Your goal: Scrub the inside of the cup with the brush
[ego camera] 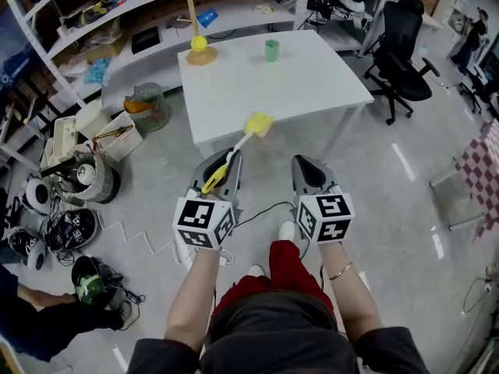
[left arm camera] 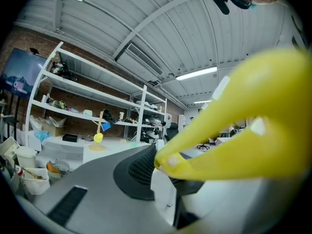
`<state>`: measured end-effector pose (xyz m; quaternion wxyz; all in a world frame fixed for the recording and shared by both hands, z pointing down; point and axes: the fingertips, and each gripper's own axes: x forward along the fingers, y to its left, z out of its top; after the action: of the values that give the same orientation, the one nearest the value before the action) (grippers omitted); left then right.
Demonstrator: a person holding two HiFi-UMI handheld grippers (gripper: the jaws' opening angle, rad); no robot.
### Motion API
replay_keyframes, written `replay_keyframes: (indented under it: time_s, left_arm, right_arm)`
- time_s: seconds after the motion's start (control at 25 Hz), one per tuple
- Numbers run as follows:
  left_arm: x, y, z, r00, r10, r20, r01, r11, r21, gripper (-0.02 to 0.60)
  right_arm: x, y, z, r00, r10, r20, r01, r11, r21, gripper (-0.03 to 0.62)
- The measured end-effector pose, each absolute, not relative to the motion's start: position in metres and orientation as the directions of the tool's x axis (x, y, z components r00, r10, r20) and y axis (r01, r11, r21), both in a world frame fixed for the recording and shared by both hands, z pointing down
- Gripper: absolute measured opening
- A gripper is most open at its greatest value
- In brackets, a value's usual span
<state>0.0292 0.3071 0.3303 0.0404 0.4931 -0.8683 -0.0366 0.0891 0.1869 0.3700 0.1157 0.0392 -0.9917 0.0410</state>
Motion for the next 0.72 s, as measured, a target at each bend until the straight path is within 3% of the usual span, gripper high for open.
replay_keyframes:
  time_s: [0.72]
  left_arm:
    - [-0.099, 0.201, 0.346, -0.561, -0.825, 0.071, -0.817, 0.566, 0.11, 0.044]
  right_arm:
    - [-0.051, 0.074, 0.385, -0.962, -0.038, 0.271, -0.05, 0.998, -0.036, 0.018]
